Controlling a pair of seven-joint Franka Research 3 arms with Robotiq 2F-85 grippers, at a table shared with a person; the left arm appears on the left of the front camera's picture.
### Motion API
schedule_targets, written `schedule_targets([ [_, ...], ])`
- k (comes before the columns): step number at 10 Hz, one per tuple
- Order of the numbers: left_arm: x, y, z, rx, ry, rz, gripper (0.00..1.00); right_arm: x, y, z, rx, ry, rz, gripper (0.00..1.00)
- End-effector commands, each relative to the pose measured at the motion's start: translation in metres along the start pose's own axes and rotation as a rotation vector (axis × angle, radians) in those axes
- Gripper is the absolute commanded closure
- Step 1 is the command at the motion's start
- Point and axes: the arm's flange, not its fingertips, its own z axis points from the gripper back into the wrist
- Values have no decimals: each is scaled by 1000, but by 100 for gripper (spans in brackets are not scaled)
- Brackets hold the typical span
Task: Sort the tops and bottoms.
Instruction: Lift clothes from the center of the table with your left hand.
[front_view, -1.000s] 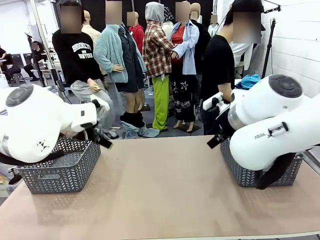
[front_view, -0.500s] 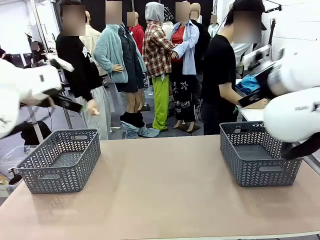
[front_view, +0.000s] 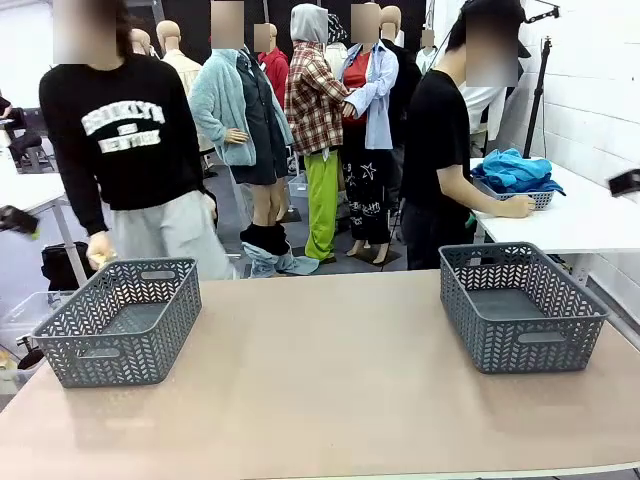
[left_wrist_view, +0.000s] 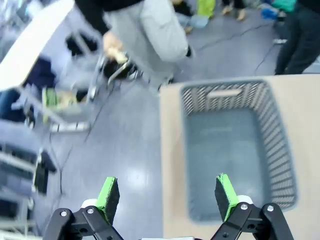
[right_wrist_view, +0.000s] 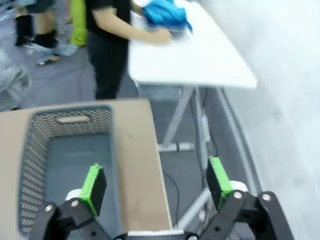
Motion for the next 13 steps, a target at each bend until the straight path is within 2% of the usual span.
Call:
schedule_targets([
  [1, -43, 21, -15, 12, 55, 114, 0, -70, -11, -9, -41, 76, -124, 0],
  [4, -76, 43, -55, -3, 161, 99, 0, -114, -41, -27, -103, 139, -237, 0],
  [6, -84, 51, -67, -11, 192, 131, 0, -127, -47, -36, -78, 141, -263, 0],
  [7, -84, 46, -59, -29, 156, 136, 0, -70, -69, -56, -97, 177, -220, 0],
  [8, -58, 57, -69, 1, 210, 128, 0, -70, -69, -56, -97, 177, -220, 0],
  [13, -58, 57, -69, 1, 210, 128, 0, -70, -69, -56, -97, 177, -220, 0],
])
